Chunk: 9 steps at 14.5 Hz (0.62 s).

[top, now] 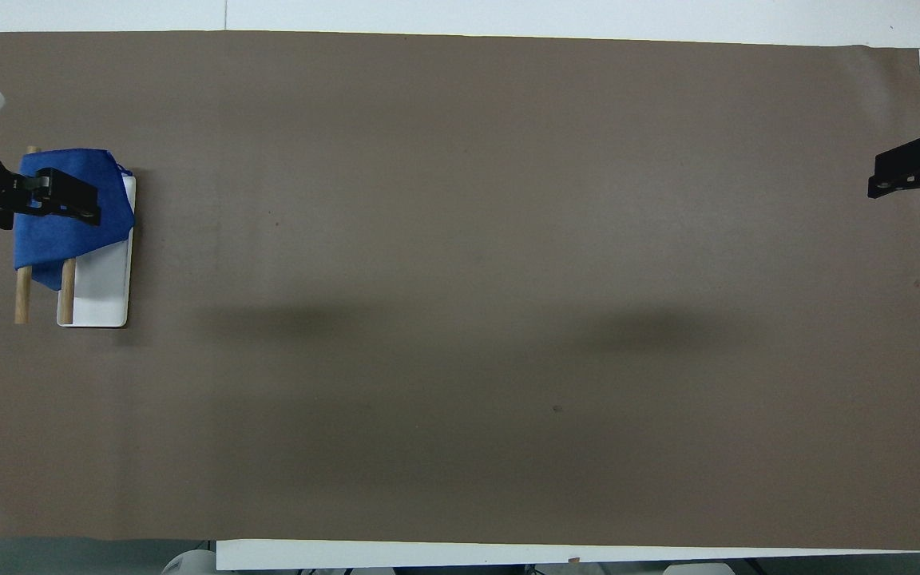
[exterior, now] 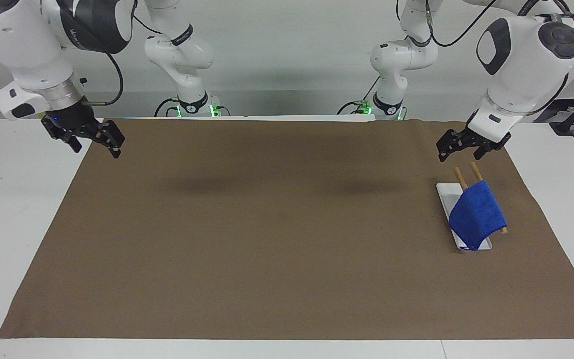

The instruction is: Right arm passes towel to left arm to hang

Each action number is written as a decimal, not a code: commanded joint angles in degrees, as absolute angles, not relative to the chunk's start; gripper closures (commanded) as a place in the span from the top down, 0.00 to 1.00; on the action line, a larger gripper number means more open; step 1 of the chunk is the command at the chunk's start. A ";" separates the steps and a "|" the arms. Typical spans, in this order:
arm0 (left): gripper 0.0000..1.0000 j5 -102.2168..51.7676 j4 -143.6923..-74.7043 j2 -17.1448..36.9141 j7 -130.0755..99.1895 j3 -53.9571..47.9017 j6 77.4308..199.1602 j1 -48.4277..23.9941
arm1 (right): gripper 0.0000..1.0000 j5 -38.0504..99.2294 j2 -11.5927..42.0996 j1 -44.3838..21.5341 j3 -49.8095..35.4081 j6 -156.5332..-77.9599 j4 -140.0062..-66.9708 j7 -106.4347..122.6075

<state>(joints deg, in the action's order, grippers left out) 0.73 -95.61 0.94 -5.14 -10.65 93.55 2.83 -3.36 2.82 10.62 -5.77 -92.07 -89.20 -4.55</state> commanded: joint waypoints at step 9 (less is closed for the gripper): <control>1.00 0.18 -93.52 1.67 -5.27 -9.93 93.43 2.81 | 1.00 -2.55 1.93 10.72 -5.54 -92.64 -90.35 -3.51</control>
